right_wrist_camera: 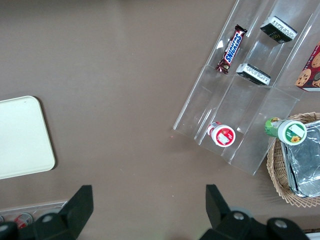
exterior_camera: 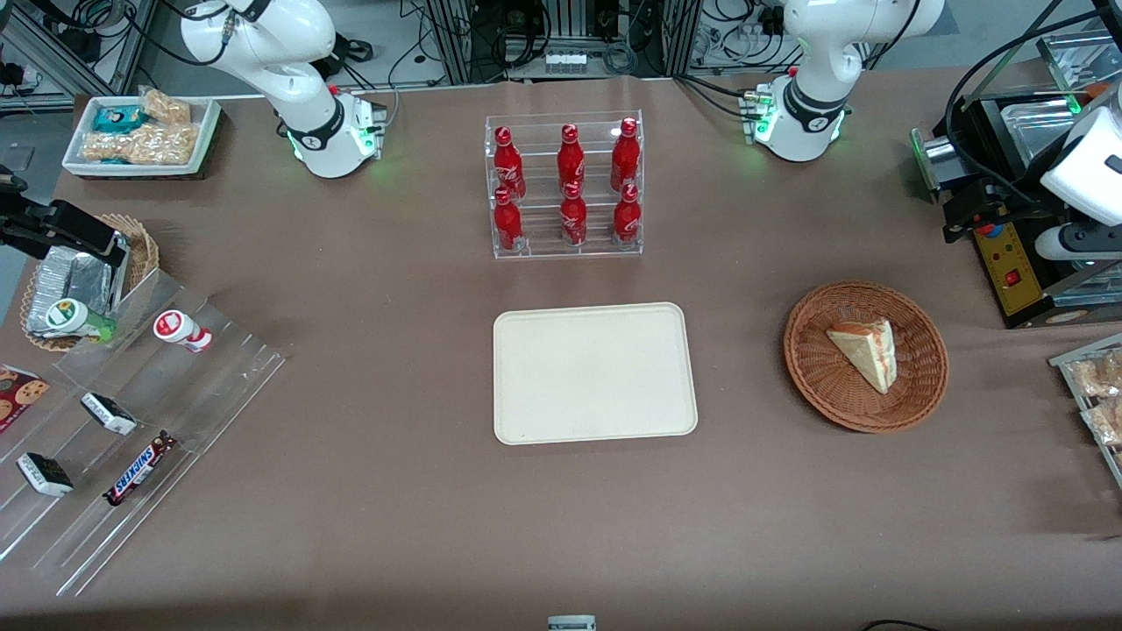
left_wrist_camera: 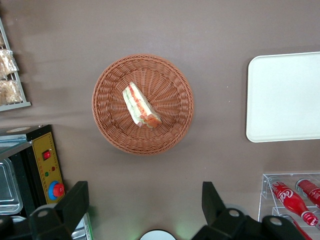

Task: Place sandwich from basket to tray
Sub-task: 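Move the left gripper over the wicker basket above the sandwich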

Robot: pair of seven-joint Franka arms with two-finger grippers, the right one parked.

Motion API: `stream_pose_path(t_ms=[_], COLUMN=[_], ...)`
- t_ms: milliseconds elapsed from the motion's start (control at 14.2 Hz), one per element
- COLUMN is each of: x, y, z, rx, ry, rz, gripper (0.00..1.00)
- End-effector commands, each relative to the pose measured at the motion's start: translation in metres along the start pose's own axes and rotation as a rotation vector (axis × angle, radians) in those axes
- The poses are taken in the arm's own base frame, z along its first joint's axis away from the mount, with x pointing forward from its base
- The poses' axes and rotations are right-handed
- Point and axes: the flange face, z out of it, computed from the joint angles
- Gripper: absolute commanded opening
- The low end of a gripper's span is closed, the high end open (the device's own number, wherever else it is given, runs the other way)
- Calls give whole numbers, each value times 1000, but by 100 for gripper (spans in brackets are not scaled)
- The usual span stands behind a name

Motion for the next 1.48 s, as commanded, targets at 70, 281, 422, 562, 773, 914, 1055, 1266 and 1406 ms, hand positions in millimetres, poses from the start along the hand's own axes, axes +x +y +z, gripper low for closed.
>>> stream_pose_path(t_ms=[70, 281, 422, 562, 773, 914, 1055, 1266, 1406], x=[6, 13, 24, 30, 35, 32, 27, 22, 20], y=[2, 0, -5, -8, -27, -28, -41, -44, -51], z=[8, 27, 53, 81, 132, 175, 207, 234, 243], rx=[11, 10, 10, 15, 11, 12, 10, 17, 21], ry=[-14, -60, -106, -157, -182, -194, -182, -173, -153], rz=[17, 12, 1, -3, -34, -37, -94, -205, -318], gripper=[100, 100, 100, 100, 100, 100, 100, 100, 100])
